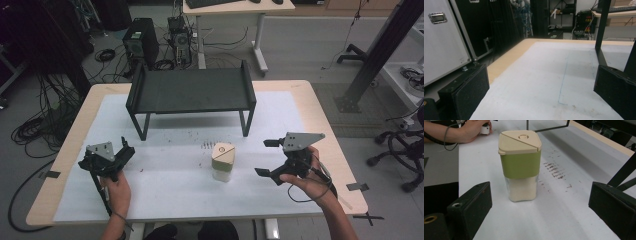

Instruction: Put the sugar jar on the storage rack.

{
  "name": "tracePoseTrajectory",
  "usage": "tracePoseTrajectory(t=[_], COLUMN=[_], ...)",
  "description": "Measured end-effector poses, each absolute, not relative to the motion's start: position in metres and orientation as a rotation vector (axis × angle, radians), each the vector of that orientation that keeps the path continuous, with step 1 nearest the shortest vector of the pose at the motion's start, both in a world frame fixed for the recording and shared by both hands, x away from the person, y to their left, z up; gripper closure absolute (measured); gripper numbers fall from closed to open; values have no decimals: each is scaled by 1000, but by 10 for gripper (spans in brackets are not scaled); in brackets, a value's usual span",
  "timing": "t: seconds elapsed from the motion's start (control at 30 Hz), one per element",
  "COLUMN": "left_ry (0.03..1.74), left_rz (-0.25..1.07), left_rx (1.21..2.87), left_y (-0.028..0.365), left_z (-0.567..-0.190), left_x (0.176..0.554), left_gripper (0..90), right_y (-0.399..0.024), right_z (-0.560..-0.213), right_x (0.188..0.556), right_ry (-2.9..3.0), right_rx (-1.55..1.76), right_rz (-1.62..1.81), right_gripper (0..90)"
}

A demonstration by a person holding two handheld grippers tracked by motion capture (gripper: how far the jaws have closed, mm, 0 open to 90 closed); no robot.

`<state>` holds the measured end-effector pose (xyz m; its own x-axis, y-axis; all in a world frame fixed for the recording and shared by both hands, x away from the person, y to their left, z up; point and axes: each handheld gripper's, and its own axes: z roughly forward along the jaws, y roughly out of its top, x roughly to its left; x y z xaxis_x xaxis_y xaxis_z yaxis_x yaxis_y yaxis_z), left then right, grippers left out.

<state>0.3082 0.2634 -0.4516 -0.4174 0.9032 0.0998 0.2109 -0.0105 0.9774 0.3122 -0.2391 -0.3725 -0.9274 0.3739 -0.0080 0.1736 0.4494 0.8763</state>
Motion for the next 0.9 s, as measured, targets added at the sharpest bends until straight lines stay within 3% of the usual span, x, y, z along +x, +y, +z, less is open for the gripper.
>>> tracePoseTrajectory(t=[0.9], left_ry=[1662], left_rz=[1466], left_rx=[1163], left_y=[264], left_z=[-452], left_x=[308], left_gripper=[2], right_y=[-224], right_z=[-385], right_x=[315], right_ry=[2526], right_rx=[485], right_rz=[1476], right_gripper=[38])
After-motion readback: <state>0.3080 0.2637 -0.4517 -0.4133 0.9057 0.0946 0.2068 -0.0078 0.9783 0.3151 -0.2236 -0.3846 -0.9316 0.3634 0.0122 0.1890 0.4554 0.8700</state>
